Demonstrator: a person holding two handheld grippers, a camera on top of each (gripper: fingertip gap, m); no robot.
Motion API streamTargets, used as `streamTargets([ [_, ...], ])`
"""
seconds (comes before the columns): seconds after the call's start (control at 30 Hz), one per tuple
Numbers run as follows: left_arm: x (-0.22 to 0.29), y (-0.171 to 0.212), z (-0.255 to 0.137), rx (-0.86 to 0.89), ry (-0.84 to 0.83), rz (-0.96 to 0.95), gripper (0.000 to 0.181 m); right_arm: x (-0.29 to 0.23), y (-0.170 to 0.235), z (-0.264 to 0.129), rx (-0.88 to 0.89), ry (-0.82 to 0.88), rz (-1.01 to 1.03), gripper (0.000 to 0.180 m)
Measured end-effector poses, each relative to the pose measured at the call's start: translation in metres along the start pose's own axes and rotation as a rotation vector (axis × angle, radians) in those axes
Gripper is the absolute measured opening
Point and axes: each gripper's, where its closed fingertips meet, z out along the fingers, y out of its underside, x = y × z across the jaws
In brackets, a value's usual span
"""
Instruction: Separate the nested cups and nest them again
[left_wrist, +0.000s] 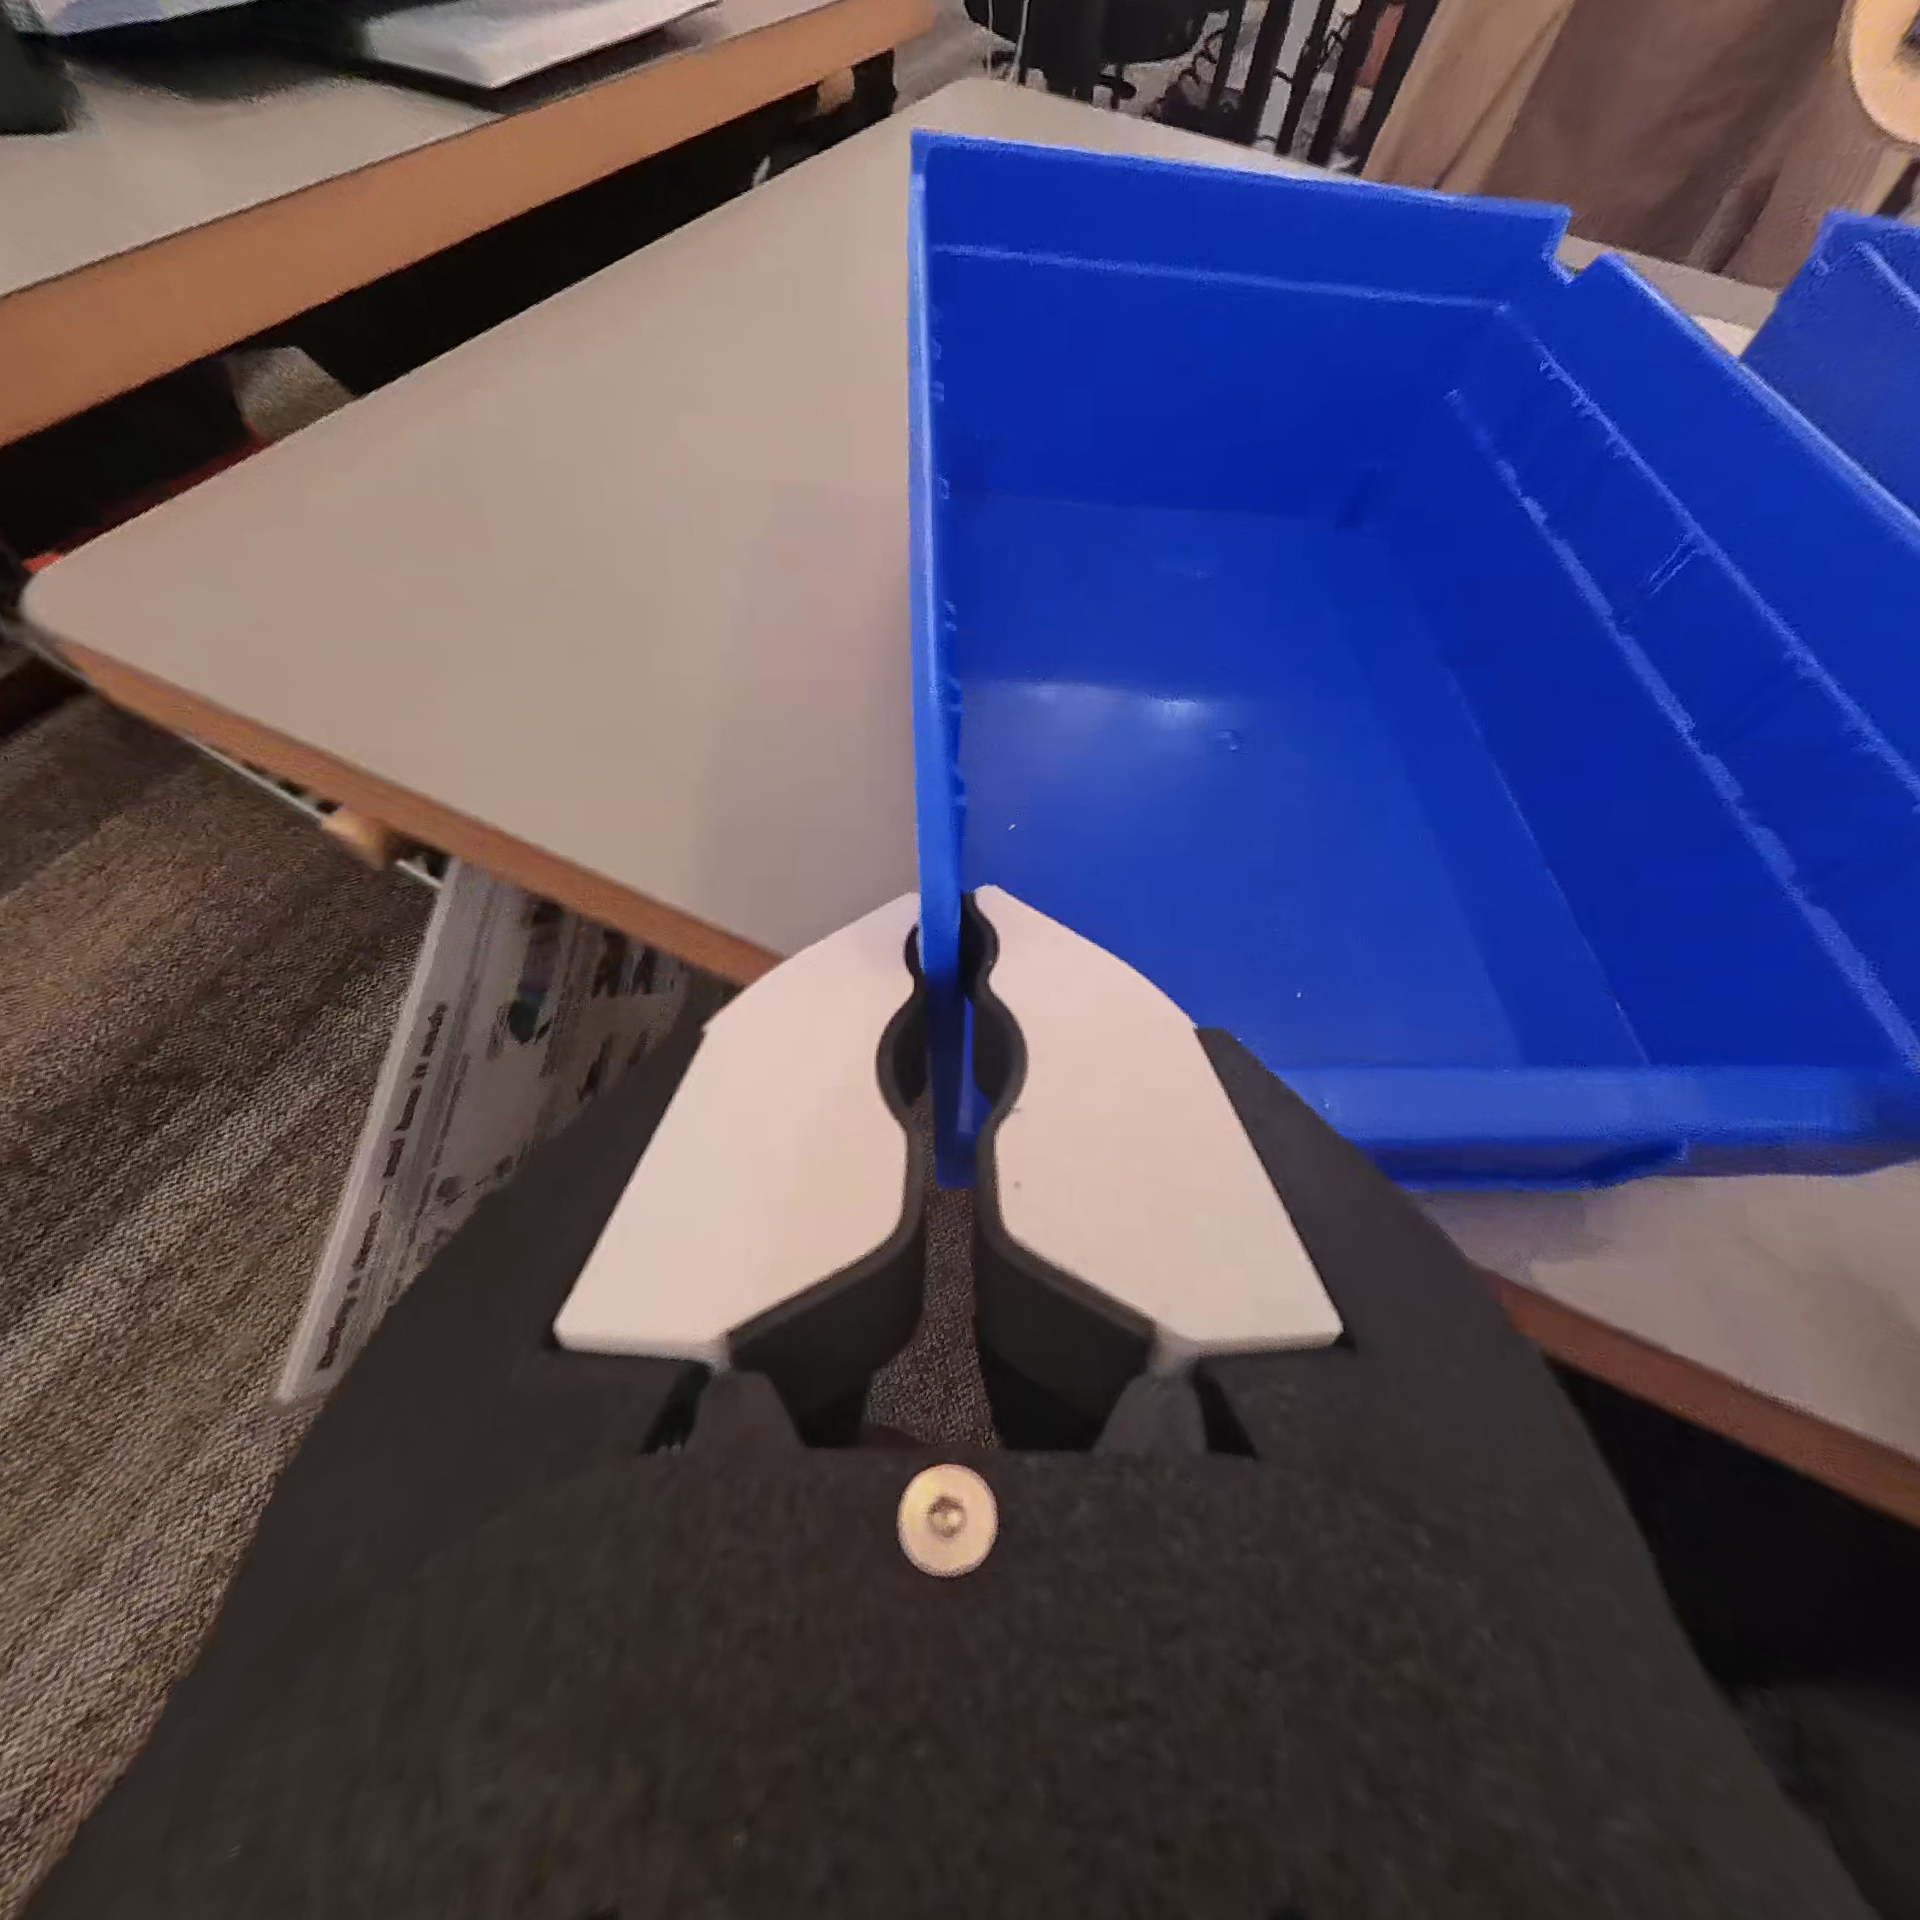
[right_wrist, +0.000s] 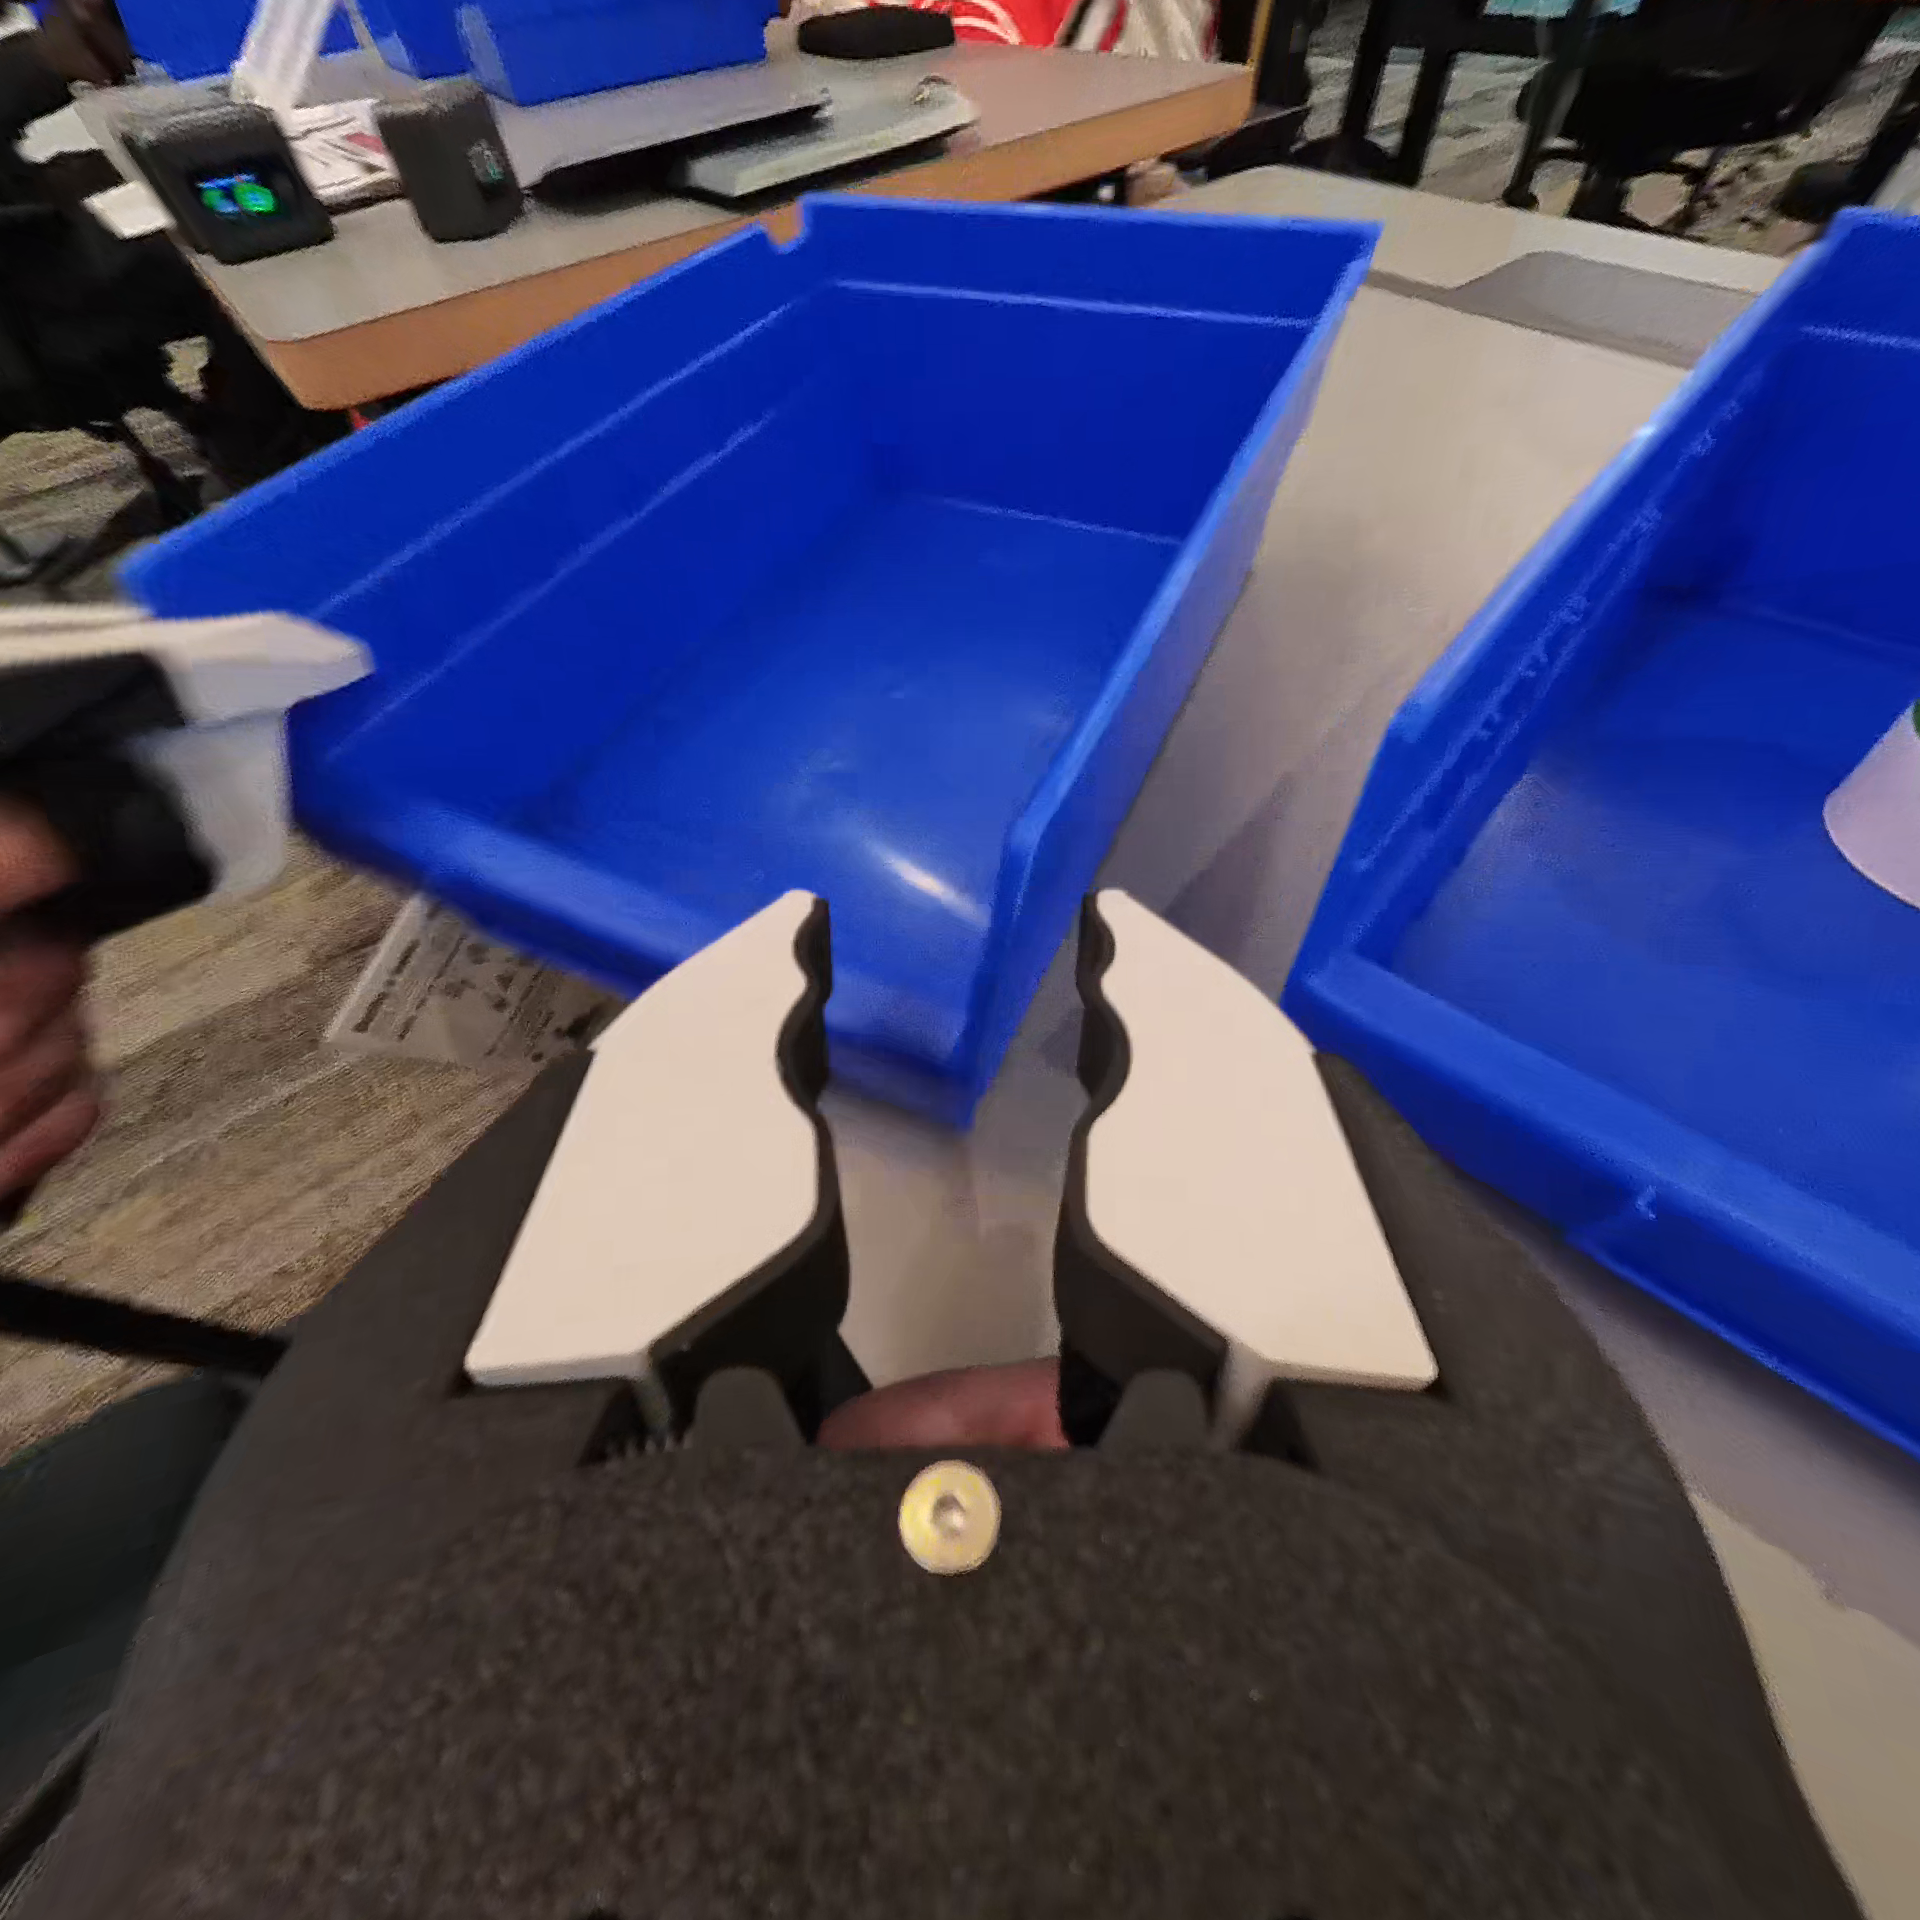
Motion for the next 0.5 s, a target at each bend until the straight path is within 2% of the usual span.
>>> streamTargets([
  [0.07, 0.001, 0.007, -0.015, 0.015, -0.011, 0.005, 0.003, 0.004, -0.001, 0.006, 0.007, 0.049, 0.011, 0.036],
  [0.13, 0.005, 0.013, -0.027, 0.038, -0.031, 0.027, 0.003, 0.013, -0.002, 0.008, 0.028, 0.100, 0.027, 0.011],
  [0.27, 0.013, 0.004, -0.049, 0.143, -0.119, 0.100, 0.004, 0.018, -0.011, 0.005, 0.066, 0.098, 0.081, 0.004],
  [0.37, 0.020, -0.029, -0.070, 0.276, -0.153, 0.113, 0.003, 0.019, -0.047, -0.013, 0.196, 0.129, 0.052, 0.004],
  [0.5, 0.049, -0.095, -0.094, 0.482, -0.126, 0.148, 0.003, 0.040, -0.115, -0.053, 0.386, 0.199, 0.002, 0.004],
])
